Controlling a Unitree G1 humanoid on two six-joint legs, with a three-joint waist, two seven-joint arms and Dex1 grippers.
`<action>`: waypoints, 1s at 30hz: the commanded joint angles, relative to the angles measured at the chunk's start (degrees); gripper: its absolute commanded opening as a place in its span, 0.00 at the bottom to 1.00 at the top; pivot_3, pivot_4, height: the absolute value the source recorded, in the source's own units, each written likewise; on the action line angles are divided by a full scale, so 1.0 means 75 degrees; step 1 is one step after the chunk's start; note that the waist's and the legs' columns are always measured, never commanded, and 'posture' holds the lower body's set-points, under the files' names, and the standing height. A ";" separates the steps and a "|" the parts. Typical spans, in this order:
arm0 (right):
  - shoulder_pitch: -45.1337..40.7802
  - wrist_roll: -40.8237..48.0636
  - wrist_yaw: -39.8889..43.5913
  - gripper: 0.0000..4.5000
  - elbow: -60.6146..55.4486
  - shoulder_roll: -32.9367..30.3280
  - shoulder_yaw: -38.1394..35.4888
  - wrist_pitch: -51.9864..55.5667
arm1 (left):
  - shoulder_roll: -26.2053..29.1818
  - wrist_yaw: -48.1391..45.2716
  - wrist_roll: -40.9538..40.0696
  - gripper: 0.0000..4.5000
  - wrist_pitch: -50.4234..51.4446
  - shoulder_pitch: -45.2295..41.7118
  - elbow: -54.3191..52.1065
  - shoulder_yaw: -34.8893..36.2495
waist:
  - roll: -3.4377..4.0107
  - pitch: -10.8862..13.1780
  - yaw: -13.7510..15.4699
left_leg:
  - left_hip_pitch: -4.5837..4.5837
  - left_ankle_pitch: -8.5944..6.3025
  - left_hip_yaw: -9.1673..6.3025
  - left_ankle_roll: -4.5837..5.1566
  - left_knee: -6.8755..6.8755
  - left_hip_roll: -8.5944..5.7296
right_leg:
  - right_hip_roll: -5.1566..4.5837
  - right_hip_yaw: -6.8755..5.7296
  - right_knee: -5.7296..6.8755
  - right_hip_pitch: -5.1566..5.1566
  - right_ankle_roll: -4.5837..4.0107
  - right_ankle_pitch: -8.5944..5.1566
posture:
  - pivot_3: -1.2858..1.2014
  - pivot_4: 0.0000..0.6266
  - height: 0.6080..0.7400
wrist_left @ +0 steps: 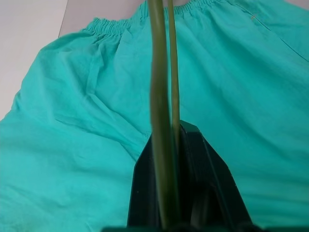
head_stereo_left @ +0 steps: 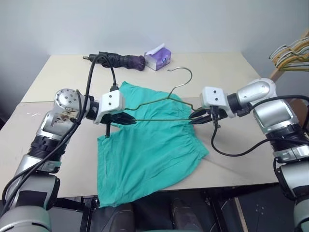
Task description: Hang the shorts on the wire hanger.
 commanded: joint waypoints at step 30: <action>0.6294 0.2626 -0.0967 0.00 -0.2300 -0.1973 -0.4667 0.4671 | 0.0234 -0.0268 -0.3475 0.99 0.2258 0.1297 -0.1766 0.2704 | -0.0001 0.0000 0.0100 | 0.0026 0.0000 0.0002 0.0000 0.0005 0.0003 | 0.0000 0.0001 -0.0001 0.0026 0.0062 -0.0036 | 0.51 0.20 1.00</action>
